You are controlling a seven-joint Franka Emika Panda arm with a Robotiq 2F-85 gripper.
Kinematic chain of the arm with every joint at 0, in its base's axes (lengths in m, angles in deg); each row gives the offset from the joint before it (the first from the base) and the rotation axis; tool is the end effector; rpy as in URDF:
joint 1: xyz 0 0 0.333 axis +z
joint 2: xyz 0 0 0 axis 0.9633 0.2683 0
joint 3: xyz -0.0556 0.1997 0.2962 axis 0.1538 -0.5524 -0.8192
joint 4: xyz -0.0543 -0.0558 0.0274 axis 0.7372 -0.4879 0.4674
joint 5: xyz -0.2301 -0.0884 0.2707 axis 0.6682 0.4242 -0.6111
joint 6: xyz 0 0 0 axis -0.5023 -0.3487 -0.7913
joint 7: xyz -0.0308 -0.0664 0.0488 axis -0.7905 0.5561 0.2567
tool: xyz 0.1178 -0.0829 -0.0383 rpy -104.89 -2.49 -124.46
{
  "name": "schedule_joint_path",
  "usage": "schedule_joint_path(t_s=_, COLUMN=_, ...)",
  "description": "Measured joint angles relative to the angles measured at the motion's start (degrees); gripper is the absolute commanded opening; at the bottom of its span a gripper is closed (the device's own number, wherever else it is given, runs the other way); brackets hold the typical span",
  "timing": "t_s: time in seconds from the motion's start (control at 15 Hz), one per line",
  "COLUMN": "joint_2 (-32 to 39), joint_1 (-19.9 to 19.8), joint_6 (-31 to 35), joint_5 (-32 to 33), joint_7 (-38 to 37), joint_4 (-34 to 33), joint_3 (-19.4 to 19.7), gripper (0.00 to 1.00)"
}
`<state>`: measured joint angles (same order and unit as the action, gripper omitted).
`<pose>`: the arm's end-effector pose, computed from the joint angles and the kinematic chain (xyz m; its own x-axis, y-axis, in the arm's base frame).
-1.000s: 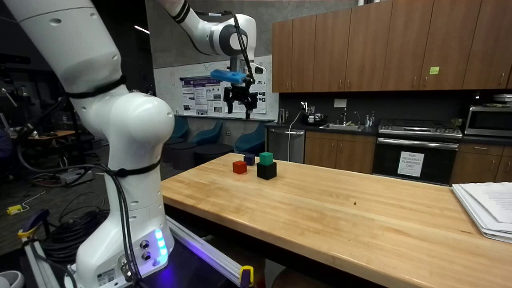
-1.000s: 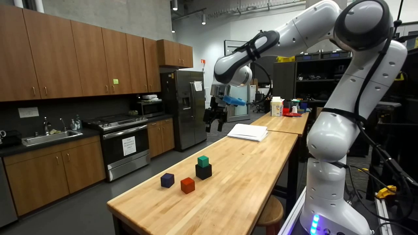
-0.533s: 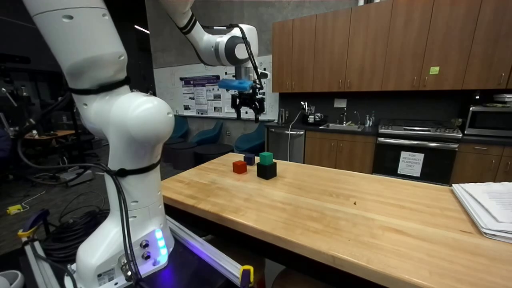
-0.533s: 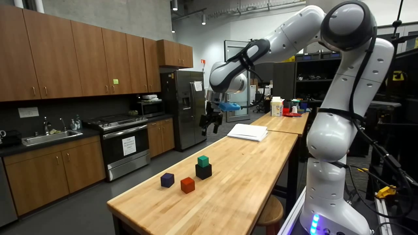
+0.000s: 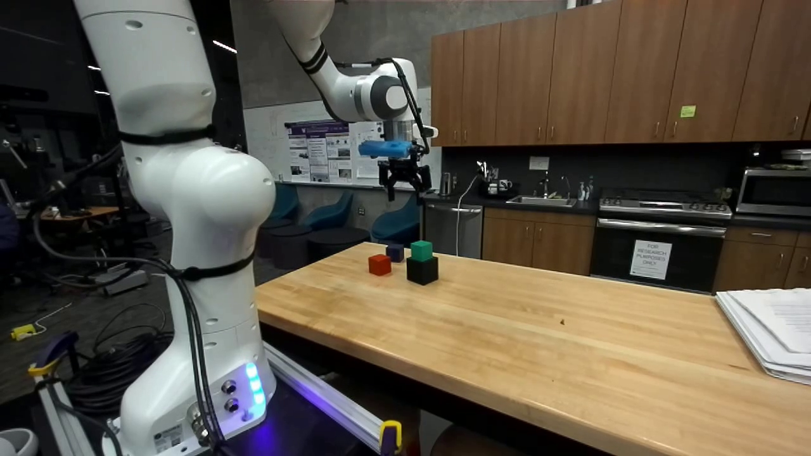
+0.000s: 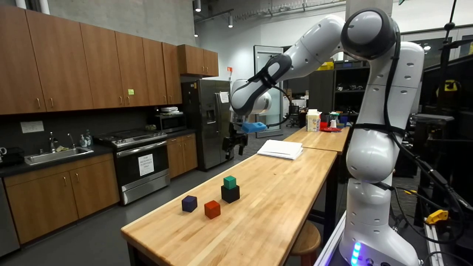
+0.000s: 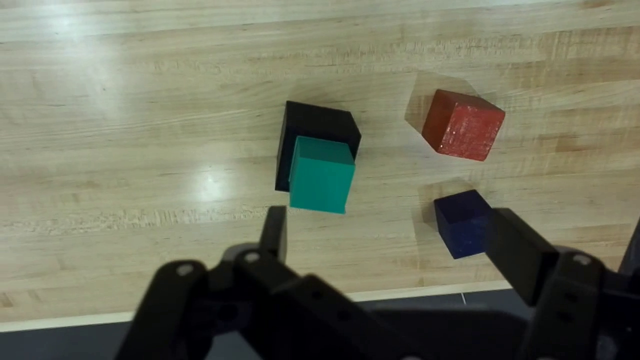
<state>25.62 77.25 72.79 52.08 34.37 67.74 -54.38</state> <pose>0.4685 0.0234 0.4233 0.9858 0.0379 0.1636 0.0450 -0.9982 -0.0395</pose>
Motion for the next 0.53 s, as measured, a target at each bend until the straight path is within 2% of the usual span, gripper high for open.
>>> schedule_joint_path(t_s=0.53, joint_2=7.34, joint_1=-0.19, joint_6=4.88, joint_5=2.11, joint_7=-7.58, joint_4=-2.12, joint_3=-0.60, gripper=1.00)
